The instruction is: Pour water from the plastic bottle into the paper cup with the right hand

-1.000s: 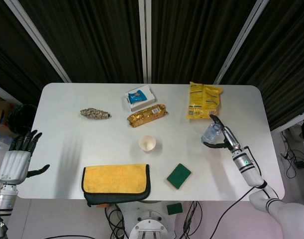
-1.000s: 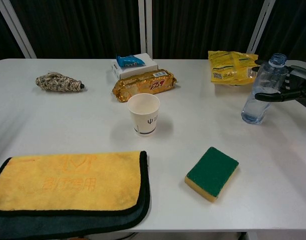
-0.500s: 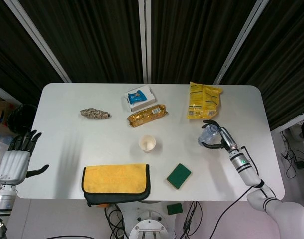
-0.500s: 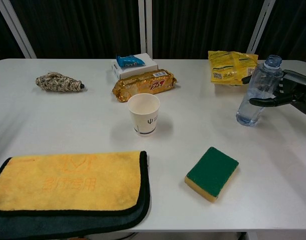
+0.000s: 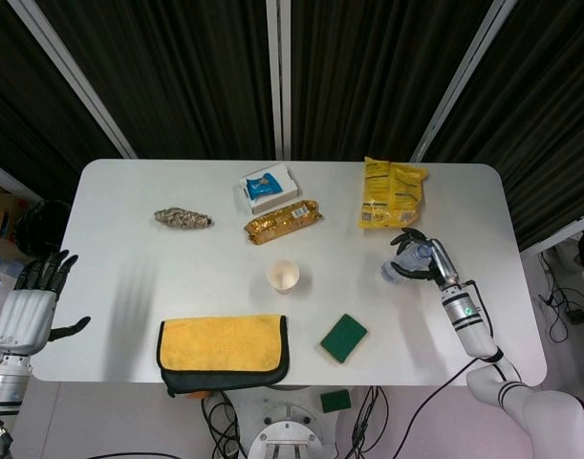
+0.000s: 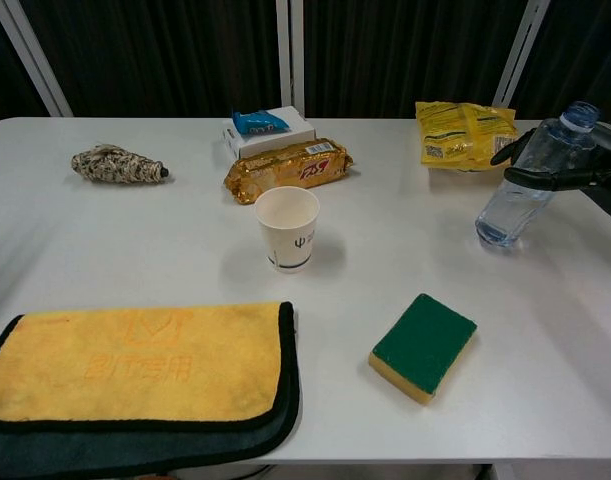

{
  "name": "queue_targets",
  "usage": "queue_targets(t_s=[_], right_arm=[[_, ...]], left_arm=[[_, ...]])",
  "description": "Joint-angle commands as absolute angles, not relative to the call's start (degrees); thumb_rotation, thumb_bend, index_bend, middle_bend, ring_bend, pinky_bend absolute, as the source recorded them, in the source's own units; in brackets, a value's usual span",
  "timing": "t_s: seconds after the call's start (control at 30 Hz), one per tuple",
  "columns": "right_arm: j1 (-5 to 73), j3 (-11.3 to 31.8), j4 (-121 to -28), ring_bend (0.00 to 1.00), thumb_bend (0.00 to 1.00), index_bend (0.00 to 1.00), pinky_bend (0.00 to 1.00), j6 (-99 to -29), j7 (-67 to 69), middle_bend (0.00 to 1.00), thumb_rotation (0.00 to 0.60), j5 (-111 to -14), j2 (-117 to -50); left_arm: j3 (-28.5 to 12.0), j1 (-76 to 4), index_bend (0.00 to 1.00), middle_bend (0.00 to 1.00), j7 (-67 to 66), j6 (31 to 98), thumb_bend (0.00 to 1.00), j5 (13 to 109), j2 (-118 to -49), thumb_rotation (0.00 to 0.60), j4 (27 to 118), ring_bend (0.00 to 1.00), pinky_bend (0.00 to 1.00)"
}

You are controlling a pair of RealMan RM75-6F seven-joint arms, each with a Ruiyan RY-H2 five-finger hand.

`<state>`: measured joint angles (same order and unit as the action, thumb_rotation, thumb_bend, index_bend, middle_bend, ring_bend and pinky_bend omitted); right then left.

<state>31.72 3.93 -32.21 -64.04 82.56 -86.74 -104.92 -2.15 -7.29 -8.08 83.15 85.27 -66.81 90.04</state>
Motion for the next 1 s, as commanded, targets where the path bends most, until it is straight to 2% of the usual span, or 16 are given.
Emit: queue_targets(t_s=[0.03,0.23,0.37,0.53,0.77,1.0], right_arm=[[31.56,4.29,-32.73,0.17,0.28,0.84,0.16,-64.42,82.92,0.42,0.600,-86.46,-104.84],[31.09,5.32,-34.61,0.26,0.31,0.90,0.19,-66.07,83.47,0.48,0.600,-85.86,-104.26],[30.73,6.37,-35.94,0.39,0.34,0.90,0.29,-67.22,82.74,0.57,0.600,-85.12,-103.93],[30.32,7.39,-37.51,0.50,0.38,0.89,0.42,-68.00,80.63,0.66,0.600,-84.28,-103.50],[30.29,8.31,-39.16,0.64,0.39,0.85,0.50,-68.34,78.63,0.65,0.600,-83.76,-103.01],[32.49,9.82,-42.05,0.64,0.36,0.81,0.51,-67.41,70.77,0.65,0.600,-83.43,-102.14]], left_arm=[[-2.16,-7.30,0.09,0.07,-8.00,83.14,0.09,85.26,-66.83,0.517,89.98,0.00,0.11],[-2.09,-7.32,0.09,0.07,-7.77,83.03,0.09,85.27,-66.93,0.516,89.78,0.00,0.11],[-2.07,-7.31,0.09,0.07,-7.65,82.98,0.09,85.23,-66.93,0.518,89.69,0.00,0.11],[-2.09,-7.32,0.09,0.07,-7.40,83.04,0.09,85.29,-66.98,0.519,89.55,0.00,0.12],[-2.05,-7.17,0.09,0.07,-6.89,83.17,0.09,85.23,-67.06,0.519,89.24,0.00,0.11],[-2.07,-6.86,0.09,0.07,-6.03,83.58,0.09,85.15,-67.12,0.521,88.66,0.00,0.12]])
